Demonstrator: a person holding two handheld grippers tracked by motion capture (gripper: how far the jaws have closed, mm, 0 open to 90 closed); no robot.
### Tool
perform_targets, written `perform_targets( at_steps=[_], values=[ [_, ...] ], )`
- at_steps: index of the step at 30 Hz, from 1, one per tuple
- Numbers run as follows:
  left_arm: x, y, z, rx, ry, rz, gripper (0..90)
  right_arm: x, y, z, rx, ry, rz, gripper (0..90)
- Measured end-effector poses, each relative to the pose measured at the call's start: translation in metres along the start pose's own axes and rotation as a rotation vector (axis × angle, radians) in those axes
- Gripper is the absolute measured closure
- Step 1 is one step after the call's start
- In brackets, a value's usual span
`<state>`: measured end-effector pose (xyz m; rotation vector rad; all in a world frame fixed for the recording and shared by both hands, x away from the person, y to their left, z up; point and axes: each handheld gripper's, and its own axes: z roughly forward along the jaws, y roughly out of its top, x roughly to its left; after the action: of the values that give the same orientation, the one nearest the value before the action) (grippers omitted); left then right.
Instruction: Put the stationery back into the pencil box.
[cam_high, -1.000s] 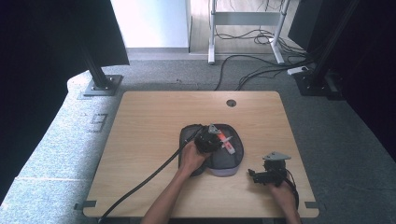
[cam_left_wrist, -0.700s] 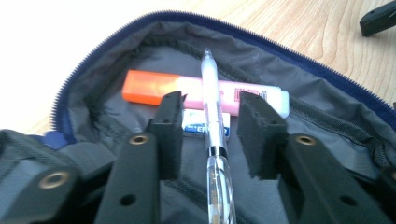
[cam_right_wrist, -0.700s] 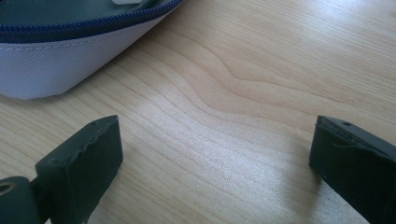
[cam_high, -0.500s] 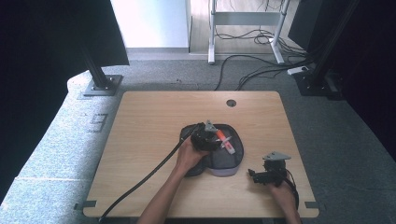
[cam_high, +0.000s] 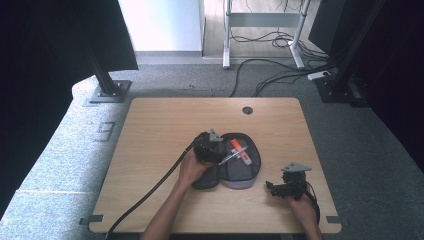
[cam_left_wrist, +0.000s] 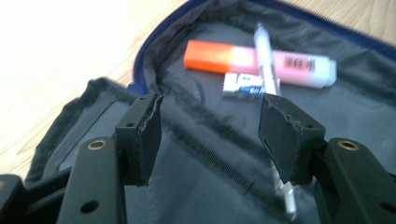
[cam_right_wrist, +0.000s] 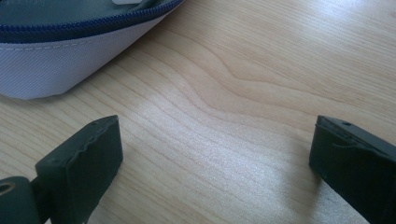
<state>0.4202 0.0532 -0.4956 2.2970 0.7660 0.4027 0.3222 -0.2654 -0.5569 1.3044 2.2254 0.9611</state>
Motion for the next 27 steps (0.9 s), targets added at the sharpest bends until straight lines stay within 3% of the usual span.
perform_targets(
  at_steps=[4, 12, 19, 27],
  values=[
    [-0.005, -0.004, 0.003, 0.025, -0.012, 0.024, 39.1, 0.0, 0.0, 0.0, 0.0, 0.0, 0.0, 2.2],
    [-0.015, -0.005, 0.004, 0.026, -0.027, 0.046, 38.6, 0.0, 0.0, 0.0, 0.0, -0.001, 0.001, 2.2],
    [-0.01, -0.005, -0.015, -0.026, -0.079, 0.014, 33.0, 0.0, 0.0, 0.0, 0.0, 0.0, 0.001, 2.2],
    [-0.004, -0.012, -0.042, -0.041, -0.103, 0.004, 21.2, 0.0, 0.0, 0.0, 0.0, -0.001, 0.001, 2.2]
  ],
)
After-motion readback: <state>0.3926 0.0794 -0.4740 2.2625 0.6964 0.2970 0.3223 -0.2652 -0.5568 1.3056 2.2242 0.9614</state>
